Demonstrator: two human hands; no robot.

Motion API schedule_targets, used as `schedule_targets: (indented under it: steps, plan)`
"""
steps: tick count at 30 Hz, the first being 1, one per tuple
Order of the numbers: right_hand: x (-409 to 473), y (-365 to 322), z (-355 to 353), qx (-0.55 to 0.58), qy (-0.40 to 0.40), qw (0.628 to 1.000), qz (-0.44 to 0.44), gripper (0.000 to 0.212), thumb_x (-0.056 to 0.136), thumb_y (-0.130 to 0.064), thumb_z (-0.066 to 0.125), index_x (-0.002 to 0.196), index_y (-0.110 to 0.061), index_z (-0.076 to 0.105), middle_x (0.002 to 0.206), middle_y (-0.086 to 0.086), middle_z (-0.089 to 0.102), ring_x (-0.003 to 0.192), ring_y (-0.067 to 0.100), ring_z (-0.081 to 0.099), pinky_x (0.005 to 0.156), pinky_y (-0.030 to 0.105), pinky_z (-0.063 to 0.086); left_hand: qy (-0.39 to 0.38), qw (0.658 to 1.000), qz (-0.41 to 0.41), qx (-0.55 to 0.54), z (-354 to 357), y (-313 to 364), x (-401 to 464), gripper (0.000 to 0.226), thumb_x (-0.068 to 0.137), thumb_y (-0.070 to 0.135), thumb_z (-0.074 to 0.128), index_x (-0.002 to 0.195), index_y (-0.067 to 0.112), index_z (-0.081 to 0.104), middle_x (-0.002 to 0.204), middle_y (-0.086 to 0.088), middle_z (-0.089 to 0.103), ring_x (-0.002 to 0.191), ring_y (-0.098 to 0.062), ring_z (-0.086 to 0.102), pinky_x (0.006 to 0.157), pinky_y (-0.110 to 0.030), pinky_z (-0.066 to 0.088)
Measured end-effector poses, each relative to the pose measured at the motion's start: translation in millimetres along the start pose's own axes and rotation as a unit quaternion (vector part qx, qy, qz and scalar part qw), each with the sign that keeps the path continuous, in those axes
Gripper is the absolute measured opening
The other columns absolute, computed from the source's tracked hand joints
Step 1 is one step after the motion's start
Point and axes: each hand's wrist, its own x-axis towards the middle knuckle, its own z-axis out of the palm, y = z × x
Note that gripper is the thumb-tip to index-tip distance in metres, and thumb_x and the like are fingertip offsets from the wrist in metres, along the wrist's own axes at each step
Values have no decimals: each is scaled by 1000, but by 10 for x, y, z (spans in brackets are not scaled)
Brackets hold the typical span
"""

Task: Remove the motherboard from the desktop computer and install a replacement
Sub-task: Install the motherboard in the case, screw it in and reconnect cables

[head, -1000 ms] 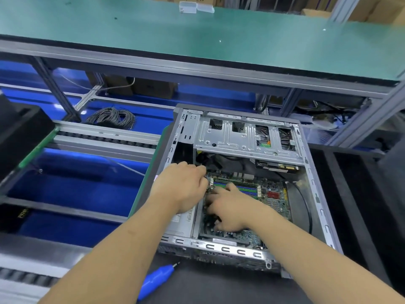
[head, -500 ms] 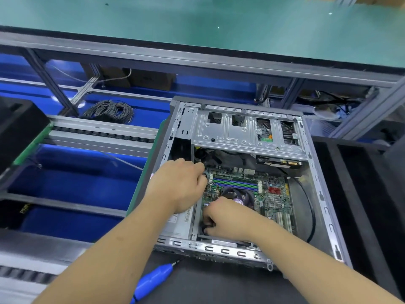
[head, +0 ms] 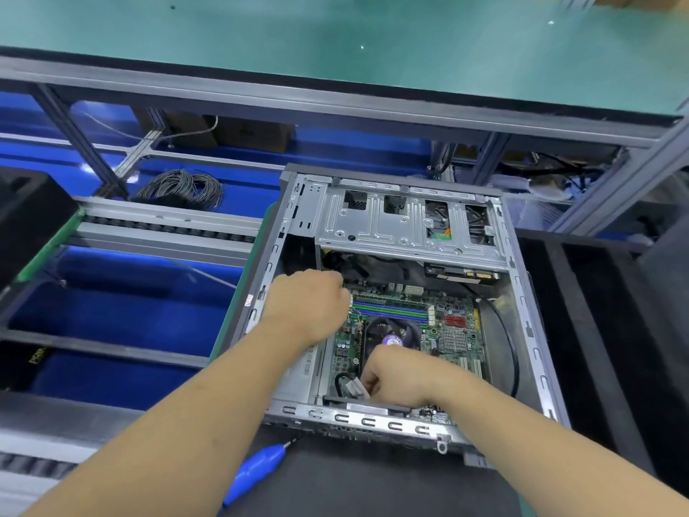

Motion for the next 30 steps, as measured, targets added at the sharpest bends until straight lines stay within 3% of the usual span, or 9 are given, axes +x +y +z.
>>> schedule_targets:
  steps: [4, 10, 17, 20, 23, 26, 28, 30]
  plan:
    - [27, -9, 64, 4, 32, 999, -11, 48, 92, -22, 68, 51, -21, 43, 50, -2, 41, 49, 14, 36, 48, 25, 32, 52, 998, -31, 0, 65, 85, -10, 28, 92, 35, 38, 67, 24, 43, 60, 7, 46, 55, -15, 41, 64, -35, 28]
    - [62, 31, 106, 33, 65, 996, -54, 42, 90, -33, 71, 65, -3, 57, 55, 7, 47, 52, 17, 37, 49, 27, 31, 58, 997, -41, -4, 65, 76, -23, 27, 88, 39, 42, 66, 24, 48, 58, 7, 51, 51, -8, 41, 50, -30, 22]
    - [57, 45, 82, -21, 61, 992, -108, 51, 92, -35, 67, 55, -15, 40, 51, 1, 41, 50, 10, 35, 48, 26, 26, 69, 997, -38, -16, 83, 58, -14, 23, 86, 37, 41, 66, 25, 47, 57, 8, 49, 51, -6, 38, 55, -32, 25]
    - [28, 54, 86, 1, 94, 988, -123, 50, 93, -35, 66, 55, -15, 42, 49, 1, 42, 47, 12, 35, 52, 27, 35, 71, 997, -27, -16, 102, 55, -17, 22, 85, 37, 39, 68, 25, 46, 60, 7, 49, 52, -7, 38, 55, -32, 24]
    - [0, 88, 93, 41, 151, 979, -128, 46, 95, -36, 62, 58, -15, 45, 44, -3, 39, 49, 9, 44, 75, 39, 50, 67, 997, -22, -8, 107, 48, -6, 21, 87, 38, 37, 75, 25, 50, 63, 7, 51, 55, -14, 44, 60, -33, 32]
    - [7, 119, 79, 66, 160, 979, -109, 35, 97, -42, 58, 70, -21, 61, 60, -10, 51, 59, 1, 50, 65, 27, 46, 61, 998, -14, 1, 112, 69, -9, 22, 87, 39, 37, 78, 26, 52, 65, 7, 51, 58, -15, 47, 62, -34, 34]
    - [18, 149, 24, 59, 195, 976, -82, 32, 95, -50, 54, 88, -23, 69, 83, -13, 53, 77, 1, 52, 75, 28, 47, 56, 998, -15, 4, 104, 68, -7, 21, 87, 39, 38, 79, 27, 53, 65, 8, 52, 59, -15, 47, 61, -34, 35]
    - [35, 173, -40, 6, 214, 975, -60, 35, 94, -56, 51, 93, -26, 69, 90, -13, 55, 85, 11, 56, 76, 33, 49, 55, 998, -12, 2, 95, 71, -8, 21, 87, 40, 40, 80, 27, 55, 65, 8, 52, 61, -17, 49, 62, -34, 34]
